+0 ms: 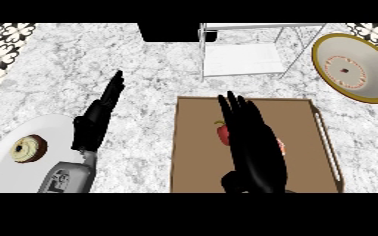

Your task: Pick the bell pepper from the tray and place it in the tiered shelf

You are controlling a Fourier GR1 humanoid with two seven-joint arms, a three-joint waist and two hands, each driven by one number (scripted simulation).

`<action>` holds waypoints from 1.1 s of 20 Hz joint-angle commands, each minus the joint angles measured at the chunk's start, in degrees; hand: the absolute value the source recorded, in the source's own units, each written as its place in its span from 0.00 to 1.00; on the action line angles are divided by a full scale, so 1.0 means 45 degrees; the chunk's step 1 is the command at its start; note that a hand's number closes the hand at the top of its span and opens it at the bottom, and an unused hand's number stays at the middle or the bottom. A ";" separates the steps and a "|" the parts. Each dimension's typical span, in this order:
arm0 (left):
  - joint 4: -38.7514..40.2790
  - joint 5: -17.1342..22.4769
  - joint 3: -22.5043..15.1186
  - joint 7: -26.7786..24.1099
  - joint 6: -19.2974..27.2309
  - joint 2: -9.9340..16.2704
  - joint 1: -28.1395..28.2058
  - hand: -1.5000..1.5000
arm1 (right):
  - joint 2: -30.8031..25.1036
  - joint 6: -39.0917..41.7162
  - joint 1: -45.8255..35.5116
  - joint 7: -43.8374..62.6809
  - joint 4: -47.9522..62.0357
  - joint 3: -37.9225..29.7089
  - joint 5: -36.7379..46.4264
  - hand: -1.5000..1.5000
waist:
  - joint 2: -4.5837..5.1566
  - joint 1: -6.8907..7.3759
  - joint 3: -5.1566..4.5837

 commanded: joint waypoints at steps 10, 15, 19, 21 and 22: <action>-0.0359 -0.0534 0.0643 0.0436 -0.0474 -0.0277 -0.0199 0.50 | 0.0950 -0.0942 -0.0136 -0.1486 0.2755 -0.0922 0.1358 0.00 | 0.0004 0.0022 0.0003; 0.1108 -0.0507 0.1166 -0.0646 -0.0657 -0.0569 -0.0543 0.50 | 0.0887 0.0493 -0.0222 -0.1415 0.1855 -0.1569 0.1407 0.00 | 0.0006 -0.0014 0.0000; 0.0516 -0.0838 0.0935 -0.0186 -0.0582 -0.0800 -0.0545 0.50 | 0.1227 -0.0661 0.0212 -0.1425 0.2796 -0.1049 0.1947 0.00 | 0.0002 -0.0003 0.0001; -0.0286 -0.0604 0.1212 0.0462 -0.1119 -0.0269 -0.0568 0.50 | 0.1210 -0.0989 -0.0183 -0.2290 0.3621 -0.1752 0.1728 0.00 | 0.0004 0.0021 0.0002; 0.0589 -0.0519 0.1489 -0.0597 -0.1195 -0.0256 -0.0134 0.50 | 0.1105 -0.0376 -0.0288 -0.2301 0.3457 -0.1966 0.1605 0.00 | 0.0007 0.0011 0.0000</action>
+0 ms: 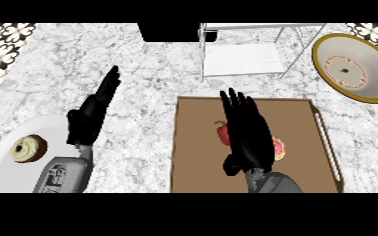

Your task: Pick the bell pepper from the tray and place it in the tiered shelf

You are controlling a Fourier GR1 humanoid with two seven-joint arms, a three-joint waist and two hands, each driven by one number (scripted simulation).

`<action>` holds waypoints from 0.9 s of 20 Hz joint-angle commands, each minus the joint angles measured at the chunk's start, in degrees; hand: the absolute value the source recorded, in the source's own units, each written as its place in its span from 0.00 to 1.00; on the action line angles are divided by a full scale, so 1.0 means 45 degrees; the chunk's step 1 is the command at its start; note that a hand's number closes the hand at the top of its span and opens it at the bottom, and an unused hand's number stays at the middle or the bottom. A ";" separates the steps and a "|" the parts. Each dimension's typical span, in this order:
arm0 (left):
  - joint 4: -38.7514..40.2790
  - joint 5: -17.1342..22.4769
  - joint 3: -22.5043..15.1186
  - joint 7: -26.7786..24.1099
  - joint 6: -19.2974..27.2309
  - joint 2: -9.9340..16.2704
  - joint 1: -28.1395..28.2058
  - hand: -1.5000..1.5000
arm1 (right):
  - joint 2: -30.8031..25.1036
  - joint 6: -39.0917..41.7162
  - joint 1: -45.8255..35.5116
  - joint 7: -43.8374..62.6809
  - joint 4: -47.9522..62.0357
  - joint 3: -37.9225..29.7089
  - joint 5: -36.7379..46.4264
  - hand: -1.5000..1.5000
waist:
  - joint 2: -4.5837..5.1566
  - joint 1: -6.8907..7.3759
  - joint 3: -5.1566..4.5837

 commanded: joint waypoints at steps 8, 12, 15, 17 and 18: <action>-0.0408 -0.0284 -0.0028 0.0238 -0.0013 -0.0526 0.0280 0.50 | -0.0225 -0.1316 0.0094 -0.1888 0.1871 -0.1080 -0.0085 0.00 | 0.0002 0.0013 0.0001; 0.0154 -0.0349 0.0118 0.0247 -0.0237 -0.0597 -0.0244 0.50 | 0.0249 -0.1272 0.0751 -0.0936 0.1336 0.0133 0.0427 0.00 | -0.0002 -0.0020 -0.0001; 0.0204 -0.0425 0.0339 0.0073 -0.0271 -0.0394 -0.0312 0.50 | -0.0195 -0.0456 0.0549 -0.1620 0.1569 -0.0407 0.0161 1.00 | 0.0001 -0.0025 -0.0001; 0.0004 -0.0288 0.0606 0.0358 -0.0355 -0.0203 -0.0299 0.50 | -0.0179 -0.0587 -0.0258 -0.2002 0.2719 -0.0837 0.0336 1.00 | 0.0005 0.0005 -0.0001; 0.0322 -0.0886 -0.0079 0.0190 0.0425 -0.1053 -0.0467 0.50 | 0.0018 -0.0095 0.0459 -0.1099 0.1282 0.0408 0.1026 1.00 | -0.0007 -0.0048 -0.0003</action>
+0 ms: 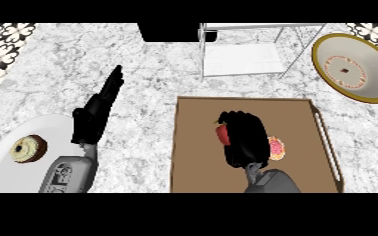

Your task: Pick the bell pepper from the tray and place it in the tiered shelf

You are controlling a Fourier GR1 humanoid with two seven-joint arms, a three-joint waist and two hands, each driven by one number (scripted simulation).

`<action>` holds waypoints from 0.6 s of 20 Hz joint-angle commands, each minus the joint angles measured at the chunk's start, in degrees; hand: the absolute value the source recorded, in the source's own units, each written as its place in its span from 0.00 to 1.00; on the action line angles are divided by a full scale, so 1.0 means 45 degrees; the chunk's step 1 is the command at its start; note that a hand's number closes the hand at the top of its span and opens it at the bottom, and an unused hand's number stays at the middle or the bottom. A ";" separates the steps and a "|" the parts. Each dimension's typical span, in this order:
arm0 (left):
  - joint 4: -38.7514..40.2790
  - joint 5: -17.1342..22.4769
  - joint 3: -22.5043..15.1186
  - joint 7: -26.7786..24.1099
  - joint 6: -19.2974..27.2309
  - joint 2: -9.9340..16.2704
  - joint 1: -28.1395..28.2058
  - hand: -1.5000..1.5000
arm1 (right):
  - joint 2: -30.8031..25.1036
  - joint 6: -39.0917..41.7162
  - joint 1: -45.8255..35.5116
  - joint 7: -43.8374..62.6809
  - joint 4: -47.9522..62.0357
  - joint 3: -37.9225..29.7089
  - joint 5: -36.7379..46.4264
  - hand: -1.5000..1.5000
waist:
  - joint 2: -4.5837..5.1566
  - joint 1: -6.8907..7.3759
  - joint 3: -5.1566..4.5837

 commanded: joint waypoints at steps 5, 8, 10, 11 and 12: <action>0.0240 -0.0096 0.0136 -0.0184 -0.0035 -0.0145 -0.0206 0.50 | -0.0450 -0.1108 0.0087 -0.1400 0.0687 0.0009 0.0965 1.00 | 0.0003 0.0000 0.0000; -0.1149 -0.0374 -0.0483 0.0164 -0.0005 -0.0338 0.1060 0.50 | -0.0231 -0.0449 0.0071 -0.1256 -0.0493 -0.0167 0.0803 1.00 | -0.0014 0.0029 0.0001; -0.0141 -0.0037 0.0208 -0.0078 -0.0263 0.0030 0.0206 0.50 | 0.0279 -0.1710 0.0536 0.0410 0.0190 0.1535 0.0714 1.00 | 0.0000 0.0026 0.0001; 0.0320 -0.0210 0.0189 -0.0512 -0.0110 -0.0003 0.0086 0.50 | 0.0285 -0.1379 -0.0495 0.2007 0.0318 0.2287 -0.0703 1.00 | 0.0022 0.0116 0.0000; -0.0607 -0.0522 -0.0632 0.0391 0.0114 -0.0591 0.0291 0.50 | 0.0290 -0.1565 -0.1294 0.2572 0.1108 0.2184 -0.1709 1.00 | 0.0028 0.0284 0.0009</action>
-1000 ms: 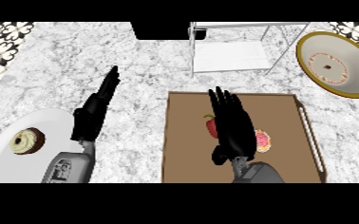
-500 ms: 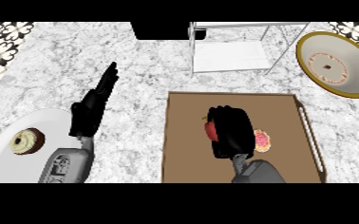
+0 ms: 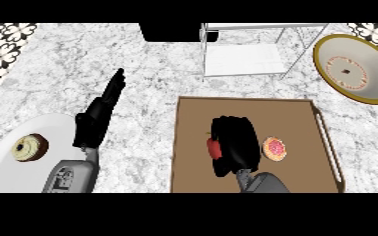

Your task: Pick the bell pepper from the tray and place it in the tiered shelf

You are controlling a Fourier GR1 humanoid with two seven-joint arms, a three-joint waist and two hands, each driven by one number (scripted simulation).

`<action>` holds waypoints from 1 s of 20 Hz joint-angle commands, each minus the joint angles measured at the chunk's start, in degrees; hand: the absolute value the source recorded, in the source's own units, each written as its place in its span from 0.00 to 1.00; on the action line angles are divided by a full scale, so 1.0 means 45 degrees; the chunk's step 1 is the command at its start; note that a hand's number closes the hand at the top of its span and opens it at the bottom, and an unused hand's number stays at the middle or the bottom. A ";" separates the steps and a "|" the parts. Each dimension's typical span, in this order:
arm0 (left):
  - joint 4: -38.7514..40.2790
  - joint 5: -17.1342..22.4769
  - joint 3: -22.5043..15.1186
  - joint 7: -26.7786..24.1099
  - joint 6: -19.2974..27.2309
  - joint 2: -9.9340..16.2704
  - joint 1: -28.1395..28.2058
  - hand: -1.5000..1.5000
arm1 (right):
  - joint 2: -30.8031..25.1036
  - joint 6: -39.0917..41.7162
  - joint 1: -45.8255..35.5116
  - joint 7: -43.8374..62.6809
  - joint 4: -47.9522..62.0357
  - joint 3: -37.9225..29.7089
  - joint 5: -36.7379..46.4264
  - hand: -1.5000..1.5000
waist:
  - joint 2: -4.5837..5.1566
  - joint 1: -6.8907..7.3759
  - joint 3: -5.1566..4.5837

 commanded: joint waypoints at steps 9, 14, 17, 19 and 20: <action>0.0425 -0.0183 -0.0174 0.0588 0.0101 -0.0301 -0.1114 0.50 | 0.0302 -0.5450 -0.3277 0.6510 -0.0749 0.4155 -0.5174 1.00 | 0.0052 0.0458 0.0022; 0.0318 -0.0060 -0.0151 0.0001 -0.0022 -0.0250 -0.0344 0.50 | 0.0301 -0.7074 -0.5515 0.8267 -0.1324 0.4443 -0.4644 1.00 | -0.0017 0.0374 -0.0009; 0.0456 -0.0002 0.0126 -0.0319 -0.0180 0.0119 -0.0243 0.50 | 0.0300 -0.7067 -0.6336 0.9240 -0.1898 0.4113 -0.4084 1.00 | -0.0057 0.0228 -0.0016; 0.0429 0.0240 0.0356 -0.0158 -0.0354 0.0272 -0.0310 0.50 | 0.0298 -0.6675 -0.7130 0.9838 -0.2089 0.3733 -0.3867 1.00 | -0.0073 0.0198 -0.0019; 0.0269 -0.0059 -0.0031 0.0265 -0.0003 -0.0147 -0.0298 0.50 | 0.0298 -0.6159 -0.7559 1.0112 -0.2402 0.3261 -0.3472 1.00 | -0.0130 0.0103 -0.0018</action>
